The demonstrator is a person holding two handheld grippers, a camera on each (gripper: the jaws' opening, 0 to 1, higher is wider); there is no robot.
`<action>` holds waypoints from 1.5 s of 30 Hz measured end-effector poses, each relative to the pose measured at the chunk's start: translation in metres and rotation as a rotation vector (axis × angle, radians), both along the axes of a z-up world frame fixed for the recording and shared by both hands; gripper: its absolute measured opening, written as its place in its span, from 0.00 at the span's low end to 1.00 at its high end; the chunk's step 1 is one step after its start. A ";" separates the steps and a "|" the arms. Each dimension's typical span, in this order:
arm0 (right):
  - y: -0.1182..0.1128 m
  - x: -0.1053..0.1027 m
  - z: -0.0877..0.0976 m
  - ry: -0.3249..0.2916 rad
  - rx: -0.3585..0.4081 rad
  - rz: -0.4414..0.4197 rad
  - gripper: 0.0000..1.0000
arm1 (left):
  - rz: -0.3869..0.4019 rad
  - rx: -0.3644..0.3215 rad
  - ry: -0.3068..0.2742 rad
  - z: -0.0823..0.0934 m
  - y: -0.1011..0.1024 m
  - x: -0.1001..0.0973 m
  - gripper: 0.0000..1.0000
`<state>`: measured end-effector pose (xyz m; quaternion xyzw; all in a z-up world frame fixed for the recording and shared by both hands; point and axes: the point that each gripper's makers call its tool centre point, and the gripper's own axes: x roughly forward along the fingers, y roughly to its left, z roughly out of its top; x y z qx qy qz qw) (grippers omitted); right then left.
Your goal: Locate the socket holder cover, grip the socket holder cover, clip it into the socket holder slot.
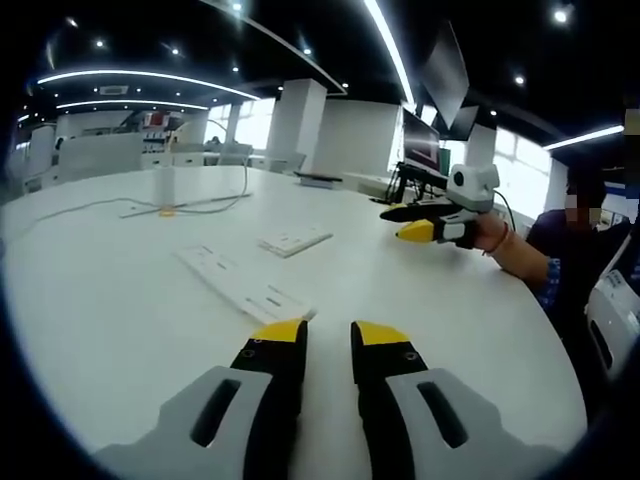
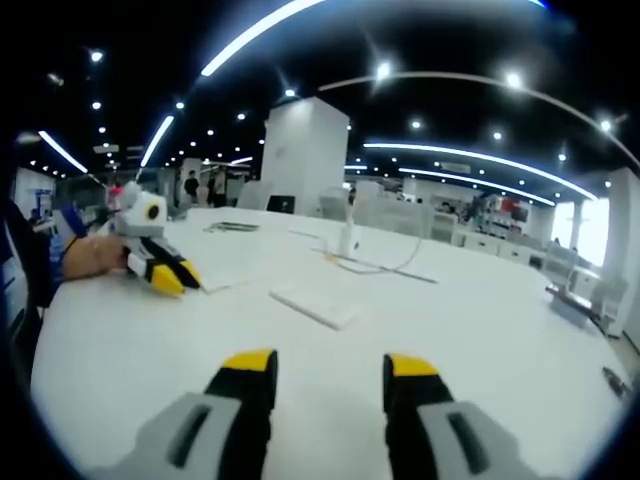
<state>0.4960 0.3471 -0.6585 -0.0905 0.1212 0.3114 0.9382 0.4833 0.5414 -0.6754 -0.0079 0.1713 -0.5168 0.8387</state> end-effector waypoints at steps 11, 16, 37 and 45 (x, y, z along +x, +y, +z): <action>0.001 -0.001 0.002 -0.005 0.000 0.005 0.43 | 0.042 0.015 -0.004 0.000 0.002 0.007 0.22; 0.003 -0.002 0.003 -0.008 0.000 0.011 0.43 | 0.058 0.019 -0.004 0.000 0.001 0.011 0.22; 0.006 -0.002 0.006 -0.015 0.000 0.020 0.43 | 0.109 0.023 -0.001 0.000 0.004 0.024 0.23; 0.006 -0.003 0.006 -0.019 0.001 0.019 0.43 | 0.138 0.025 -0.005 -0.002 0.006 0.028 0.22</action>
